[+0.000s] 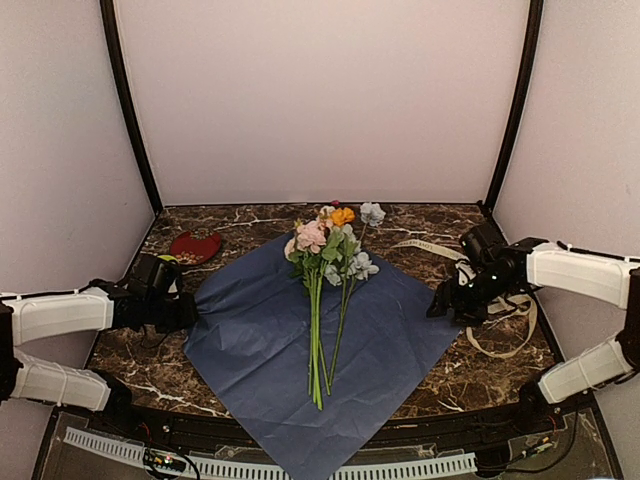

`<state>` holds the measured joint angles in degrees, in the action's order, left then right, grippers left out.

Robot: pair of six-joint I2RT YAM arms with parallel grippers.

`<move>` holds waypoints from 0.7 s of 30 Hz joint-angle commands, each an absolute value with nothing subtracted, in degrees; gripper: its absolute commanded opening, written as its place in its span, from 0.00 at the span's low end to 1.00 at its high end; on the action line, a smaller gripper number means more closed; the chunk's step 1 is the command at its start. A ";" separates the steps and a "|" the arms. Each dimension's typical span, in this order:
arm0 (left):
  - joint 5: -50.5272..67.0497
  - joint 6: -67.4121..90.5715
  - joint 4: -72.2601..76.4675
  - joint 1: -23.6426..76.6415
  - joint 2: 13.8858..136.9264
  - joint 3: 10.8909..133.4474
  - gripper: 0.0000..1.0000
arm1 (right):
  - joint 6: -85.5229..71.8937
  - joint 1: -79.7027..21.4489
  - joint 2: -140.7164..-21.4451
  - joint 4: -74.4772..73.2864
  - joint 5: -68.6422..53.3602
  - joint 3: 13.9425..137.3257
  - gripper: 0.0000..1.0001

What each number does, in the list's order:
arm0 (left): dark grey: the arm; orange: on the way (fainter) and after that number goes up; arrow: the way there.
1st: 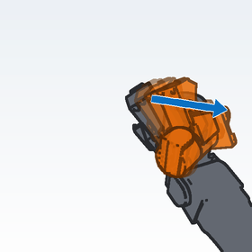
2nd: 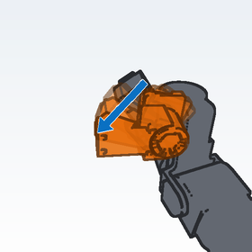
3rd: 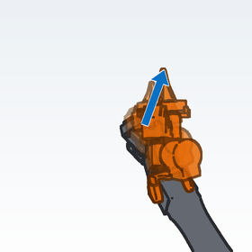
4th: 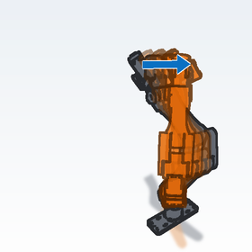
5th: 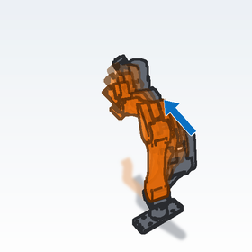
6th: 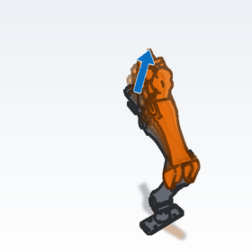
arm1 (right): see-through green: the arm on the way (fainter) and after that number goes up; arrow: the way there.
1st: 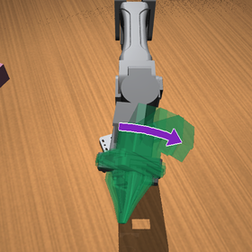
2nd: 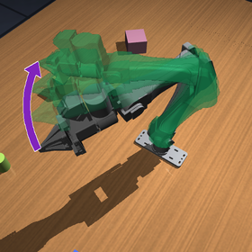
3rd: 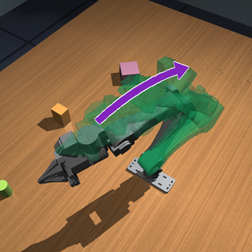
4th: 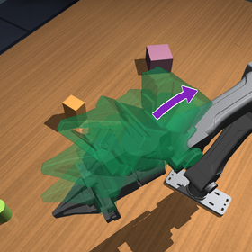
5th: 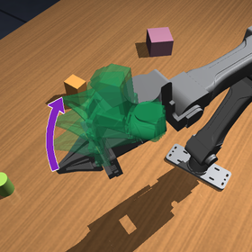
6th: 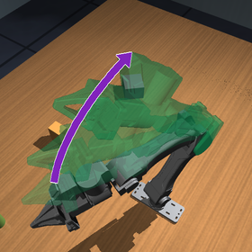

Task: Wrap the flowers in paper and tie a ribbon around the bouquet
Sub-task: Move the flattened wrapping paper to the center of the board.

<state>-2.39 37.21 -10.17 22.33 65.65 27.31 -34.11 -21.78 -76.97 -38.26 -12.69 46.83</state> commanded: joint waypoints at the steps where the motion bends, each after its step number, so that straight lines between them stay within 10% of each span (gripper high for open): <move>1: -2.05 36.31 -11.75 22.06 64.23 26.42 0.00 | -52.30 -27.20 -72.74 -40.07 -19.69 40.32 0.66; 21: 0.38 35.62 -9.21 22.06 63.51 26.72 0.00 | -79.73 -27.50 -78.07 -5.34 -29.16 25.81 0.68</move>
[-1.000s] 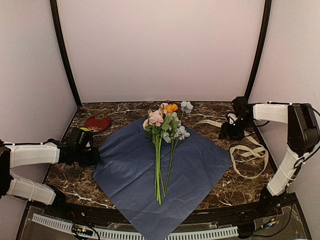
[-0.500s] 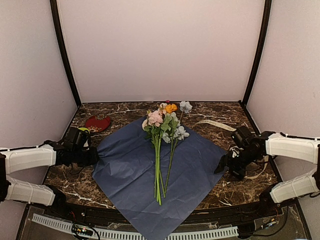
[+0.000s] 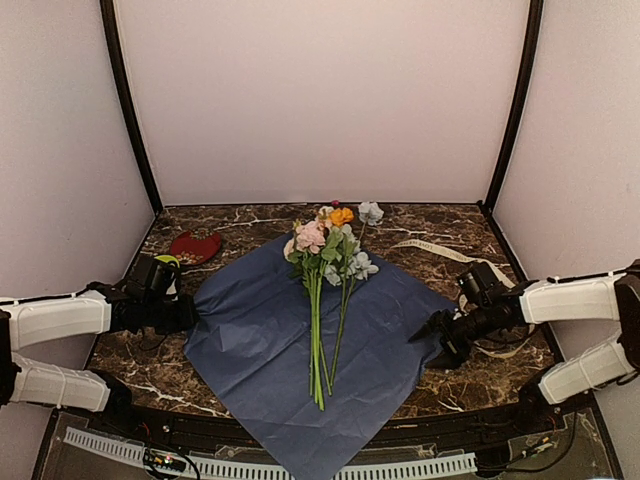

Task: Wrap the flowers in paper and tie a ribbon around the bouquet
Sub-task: Move the flattened wrapping paper to the center of the board.

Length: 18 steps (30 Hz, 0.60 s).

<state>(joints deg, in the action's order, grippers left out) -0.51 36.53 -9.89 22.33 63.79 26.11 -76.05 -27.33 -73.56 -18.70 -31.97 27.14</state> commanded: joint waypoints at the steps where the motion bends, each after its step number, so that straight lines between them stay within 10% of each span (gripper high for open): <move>1: 0.37 35.48 -9.41 22.06 63.63 26.99 0.00 | -79.80 -27.51 -78.99 -3.68 -29.53 26.63 0.68; 7: 0.35 35.55 -8.97 22.04 64.02 26.93 0.00 | -78.53 -26.83 -81.73 -0.20 -28.64 30.37 0.65; 13: -0.12 32.66 -6.81 22.02 69.39 28.64 0.00 | -72.58 -23.74 -83.77 -3.06 -25.42 34.25 0.26; 18: -0.53 29.04 -5.52 21.75 80.42 34.69 0.00 | -65.88 -21.32 -89.30 -3.60 -23.89 40.07 0.15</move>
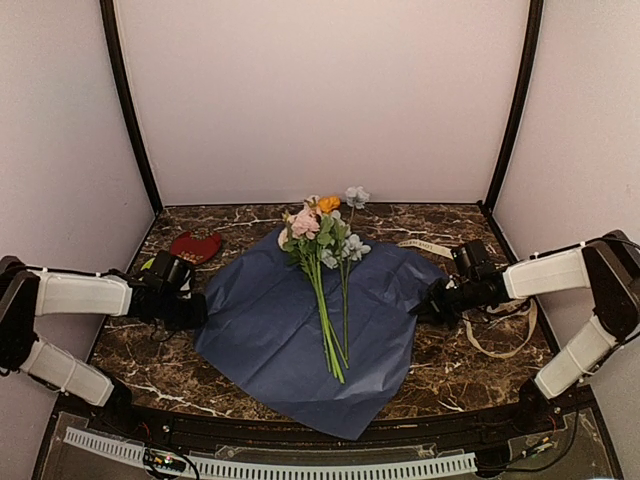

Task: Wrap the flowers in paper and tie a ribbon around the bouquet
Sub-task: Move the flattened wrapping paper to the center of the board, then pick up the bottom corner of the flattened wrapping paper from the center of the board.

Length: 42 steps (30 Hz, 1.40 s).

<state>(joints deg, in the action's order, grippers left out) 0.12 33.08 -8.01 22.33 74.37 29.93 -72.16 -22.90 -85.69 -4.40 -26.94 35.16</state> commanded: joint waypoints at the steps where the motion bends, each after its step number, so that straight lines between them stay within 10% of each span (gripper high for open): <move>1: -0.51 28.29 -5.25 21.54 82.23 36.12 0.00 | -64.92 -21.09 -90.63 -3.79 -23.87 41.70 0.15; 8: -1.79 24.17 -6.63 18.68 91.10 45.31 0.00 | -59.06 -19.82 -93.47 -8.82 -21.45 47.53 0.18; 13: -1.02 24.52 -7.73 18.71 91.40 44.81 0.00 | -55.10 -19.76 -91.76 -14.36 -20.63 46.90 0.39; 18: -3.02 23.10 -12.55 18.67 88.59 46.32 0.58 | -48.66 -19.71 -83.69 -21.79 -13.89 46.49 0.51; 21: -6.38 21.76 -16.10 19.99 84.39 48.93 0.69 | -42.32 -20.47 -80.96 -26.56 -8.87 49.69 0.52; 33: 9.95 -15.75 -4.61 56.45 60.08 36.21 0.75 | -23.07 -39.89 -86.57 -32.10 -19.63 60.80 0.52; 42: 4.40 -30.36 -1.07 72.25 68.74 35.56 0.77 | -21.99 -45.42 -95.34 -29.27 -23.03 60.31 0.53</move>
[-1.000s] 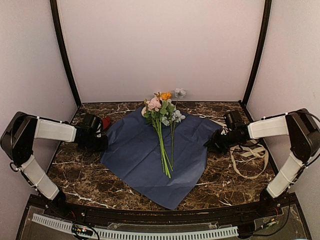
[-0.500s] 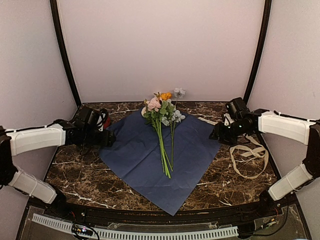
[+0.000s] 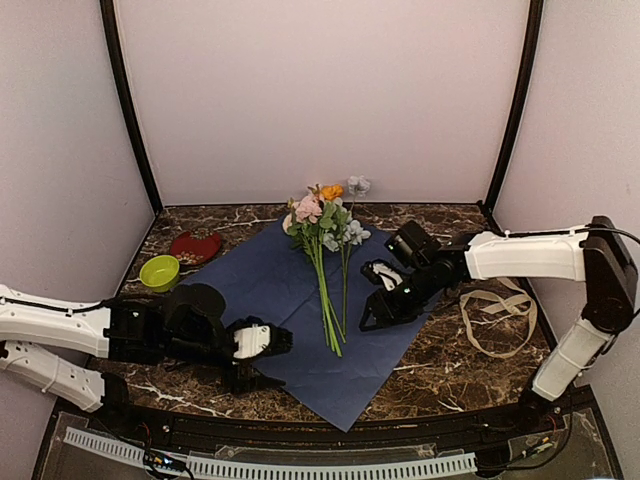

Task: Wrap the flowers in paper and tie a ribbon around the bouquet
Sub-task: Pick up the bottom corner of the flattened wrapping paper from the center of the board.

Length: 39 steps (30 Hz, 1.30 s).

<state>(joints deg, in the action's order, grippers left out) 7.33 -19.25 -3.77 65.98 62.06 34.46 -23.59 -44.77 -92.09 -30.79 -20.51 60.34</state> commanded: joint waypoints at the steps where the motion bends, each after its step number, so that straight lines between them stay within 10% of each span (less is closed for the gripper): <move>1: 2.56 -32.05 -0.67 73.32 71.29 36.08 0.77 | -21.90 -45.66 -96.05 -28.98 -23.29 60.29 0.52; 26: -5.71 -39.78 11.93 71.22 89.91 35.69 0.56 | -23.69 -48.17 -99.49 -23.03 -23.51 57.22 0.51; 39: 1.35 -36.43 10.64 68.30 86.76 36.65 0.01 | -19.79 -48.08 -100.61 -25.48 -25.02 58.77 0.51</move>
